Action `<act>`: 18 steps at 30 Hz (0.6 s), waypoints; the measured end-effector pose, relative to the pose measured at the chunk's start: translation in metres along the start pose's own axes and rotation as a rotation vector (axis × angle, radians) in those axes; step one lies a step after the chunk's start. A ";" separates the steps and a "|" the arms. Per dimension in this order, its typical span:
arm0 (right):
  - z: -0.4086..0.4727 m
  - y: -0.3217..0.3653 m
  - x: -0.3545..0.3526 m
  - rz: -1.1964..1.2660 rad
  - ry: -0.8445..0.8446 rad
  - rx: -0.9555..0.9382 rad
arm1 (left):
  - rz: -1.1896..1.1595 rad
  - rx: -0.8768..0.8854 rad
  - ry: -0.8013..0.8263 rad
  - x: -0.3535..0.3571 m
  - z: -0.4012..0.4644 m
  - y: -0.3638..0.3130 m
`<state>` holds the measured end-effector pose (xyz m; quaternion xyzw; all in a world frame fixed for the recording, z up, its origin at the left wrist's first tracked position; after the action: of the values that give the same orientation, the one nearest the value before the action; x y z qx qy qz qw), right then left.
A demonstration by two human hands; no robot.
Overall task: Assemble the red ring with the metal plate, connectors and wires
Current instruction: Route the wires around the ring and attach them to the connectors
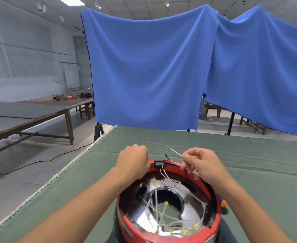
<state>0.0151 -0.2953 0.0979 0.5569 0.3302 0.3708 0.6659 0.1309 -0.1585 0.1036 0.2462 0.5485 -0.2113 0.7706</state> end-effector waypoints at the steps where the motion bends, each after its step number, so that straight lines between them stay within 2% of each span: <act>1: -0.001 -0.001 0.002 -0.008 0.018 0.008 | 0.009 -0.002 0.011 -0.001 -0.003 -0.002; 5: -0.002 -0.013 0.007 0.053 0.088 0.098 | -0.001 0.026 0.117 -0.001 -0.011 -0.014; 7: -0.003 -0.022 0.008 0.126 0.121 0.172 | -0.123 0.043 0.127 0.000 -0.010 -0.018; 8: -0.003 -0.027 0.008 0.162 0.131 0.207 | -0.230 0.037 0.089 0.000 -0.009 -0.018; 11: -0.001 -0.037 0.006 0.242 0.148 0.269 | -0.680 0.031 -0.171 -0.008 -0.013 -0.016; 13: 0.000 -0.041 0.006 0.246 0.154 0.283 | -0.881 0.012 -0.256 -0.006 -0.017 -0.011; 18: 0.003 -0.044 0.006 0.212 0.141 0.277 | -0.953 0.041 -0.283 -0.005 -0.017 -0.011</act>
<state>0.0262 -0.2967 0.0551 0.6477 0.3634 0.4278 0.5152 0.1100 -0.1561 0.1021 -0.0478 0.4860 -0.5820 0.6503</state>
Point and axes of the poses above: each hand's wrist, its own z-axis towards the middle knuckle, its own x-axis out of the palm, y = z × x, the point moved 9 cm from there along z, towards the middle knuckle, and after that the axes turned 14 degrees about z, right-handed, at the moved point
